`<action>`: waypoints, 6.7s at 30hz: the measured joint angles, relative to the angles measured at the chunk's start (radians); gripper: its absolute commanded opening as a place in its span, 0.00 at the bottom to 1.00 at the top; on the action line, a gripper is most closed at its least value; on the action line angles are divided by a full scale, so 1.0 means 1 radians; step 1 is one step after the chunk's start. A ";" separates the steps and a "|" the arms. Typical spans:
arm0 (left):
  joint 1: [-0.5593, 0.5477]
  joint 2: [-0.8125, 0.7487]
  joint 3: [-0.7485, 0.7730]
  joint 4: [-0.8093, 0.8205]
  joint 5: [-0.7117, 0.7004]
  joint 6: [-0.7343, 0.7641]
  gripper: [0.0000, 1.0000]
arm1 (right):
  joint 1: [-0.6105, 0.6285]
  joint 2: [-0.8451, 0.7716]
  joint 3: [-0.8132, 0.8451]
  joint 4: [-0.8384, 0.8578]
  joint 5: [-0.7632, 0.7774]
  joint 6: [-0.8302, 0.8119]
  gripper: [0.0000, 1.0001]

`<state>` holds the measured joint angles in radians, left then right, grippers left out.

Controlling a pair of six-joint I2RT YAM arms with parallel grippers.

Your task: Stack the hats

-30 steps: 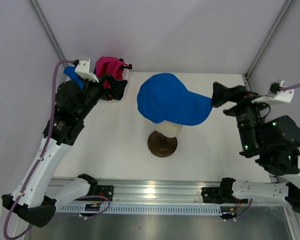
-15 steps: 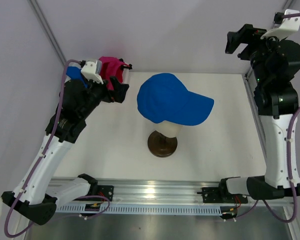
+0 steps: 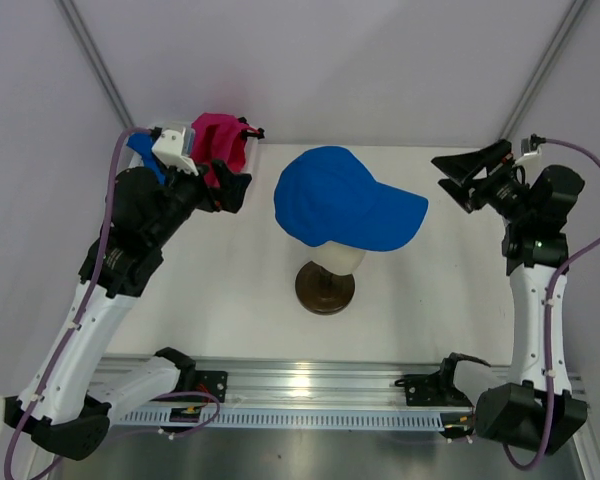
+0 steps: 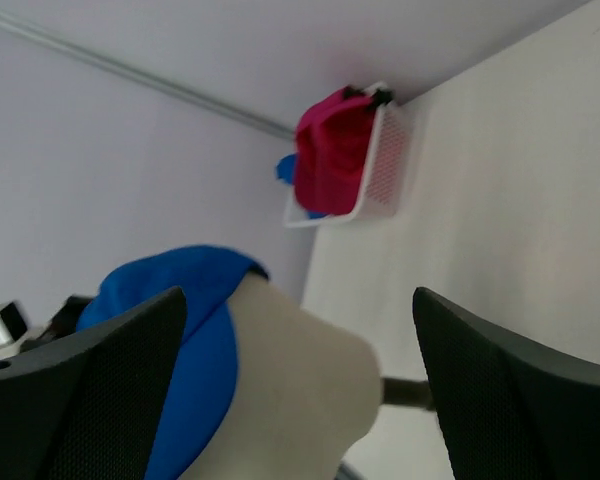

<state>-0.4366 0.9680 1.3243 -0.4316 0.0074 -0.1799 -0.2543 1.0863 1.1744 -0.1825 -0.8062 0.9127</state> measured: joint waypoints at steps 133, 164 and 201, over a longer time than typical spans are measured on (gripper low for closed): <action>-0.082 0.354 0.186 -0.154 0.119 -0.080 0.34 | 0.779 -0.265 0.021 -0.518 1.029 -0.221 0.64; 0.387 0.708 0.232 0.089 -0.005 -0.010 0.90 | 0.130 0.065 0.159 -0.235 0.445 -0.328 0.95; 0.536 1.014 0.446 0.009 0.178 0.356 0.74 | 0.135 0.262 0.356 -0.166 0.420 -0.310 0.99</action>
<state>0.0998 1.9823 1.7699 -0.4229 0.1852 0.1757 -0.1196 1.3487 1.5299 -0.3485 -0.3859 0.6025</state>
